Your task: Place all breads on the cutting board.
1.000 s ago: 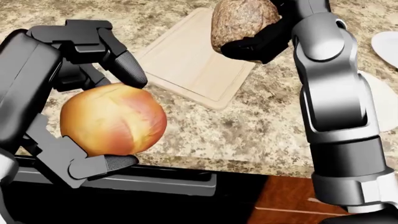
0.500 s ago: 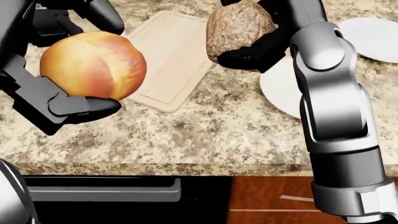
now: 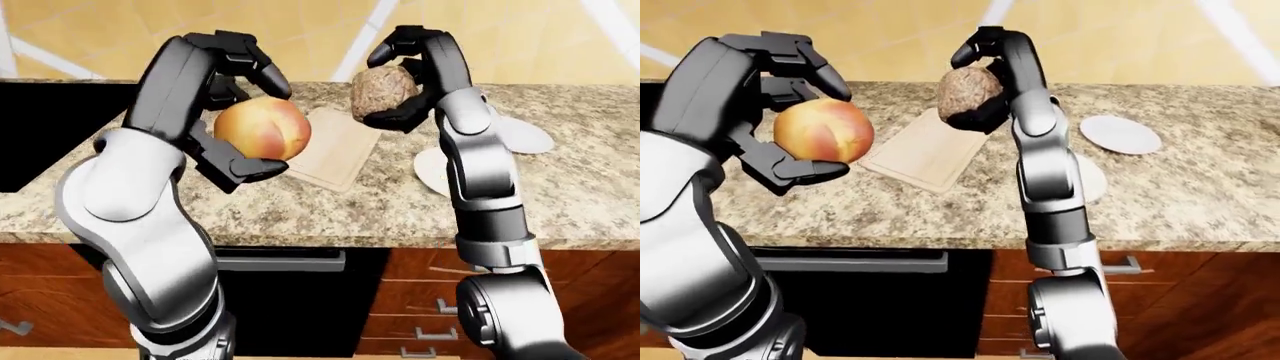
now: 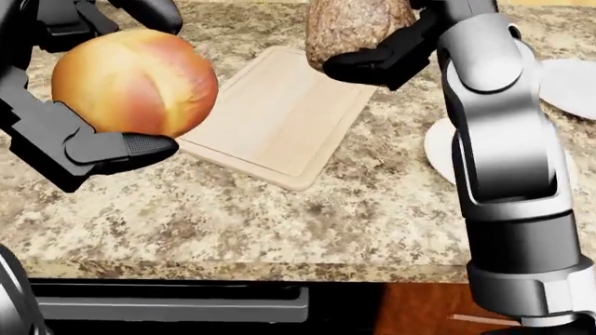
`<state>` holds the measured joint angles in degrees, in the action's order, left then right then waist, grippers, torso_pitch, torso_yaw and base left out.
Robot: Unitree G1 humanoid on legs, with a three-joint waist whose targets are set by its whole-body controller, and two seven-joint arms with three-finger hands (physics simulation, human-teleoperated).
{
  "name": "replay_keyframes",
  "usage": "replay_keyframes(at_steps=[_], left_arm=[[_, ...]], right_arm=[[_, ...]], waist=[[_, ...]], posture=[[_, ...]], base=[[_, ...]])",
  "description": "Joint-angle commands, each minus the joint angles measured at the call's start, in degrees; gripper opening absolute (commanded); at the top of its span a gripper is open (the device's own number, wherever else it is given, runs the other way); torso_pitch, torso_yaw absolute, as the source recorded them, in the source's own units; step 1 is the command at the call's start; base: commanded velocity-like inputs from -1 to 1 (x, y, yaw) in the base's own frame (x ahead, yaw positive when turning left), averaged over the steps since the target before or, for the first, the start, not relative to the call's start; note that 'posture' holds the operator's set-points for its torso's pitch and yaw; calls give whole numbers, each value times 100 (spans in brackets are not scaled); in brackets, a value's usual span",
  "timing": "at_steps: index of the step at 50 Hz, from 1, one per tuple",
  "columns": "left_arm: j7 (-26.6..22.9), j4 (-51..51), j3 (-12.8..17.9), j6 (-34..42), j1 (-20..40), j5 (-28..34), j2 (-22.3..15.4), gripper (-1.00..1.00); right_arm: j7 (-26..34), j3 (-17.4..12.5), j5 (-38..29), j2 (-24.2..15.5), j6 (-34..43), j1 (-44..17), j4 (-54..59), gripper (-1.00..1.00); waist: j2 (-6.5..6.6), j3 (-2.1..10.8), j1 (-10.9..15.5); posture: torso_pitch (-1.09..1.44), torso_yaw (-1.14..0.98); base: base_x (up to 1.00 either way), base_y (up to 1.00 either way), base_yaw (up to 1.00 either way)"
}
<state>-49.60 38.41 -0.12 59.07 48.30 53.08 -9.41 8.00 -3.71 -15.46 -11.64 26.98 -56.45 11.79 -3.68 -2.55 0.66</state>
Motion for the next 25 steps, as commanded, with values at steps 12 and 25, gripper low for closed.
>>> replay_keyframes(at_steps=[12,25], left_arm=[[-29,22,11,-37,174,55,-10,-100],[-165,11,2,-20,302,169,-14,-100]], right_arm=[[18,-10,-9,-33,-119,-76,-131,-100],[-108,-145,154,-166,-5,-141,-253,-100]], waist=[[285,93,-137],[405,-149,-64]], posture=[[0,0],[0,0]], base=[[25,13,24],[0,2,0]])
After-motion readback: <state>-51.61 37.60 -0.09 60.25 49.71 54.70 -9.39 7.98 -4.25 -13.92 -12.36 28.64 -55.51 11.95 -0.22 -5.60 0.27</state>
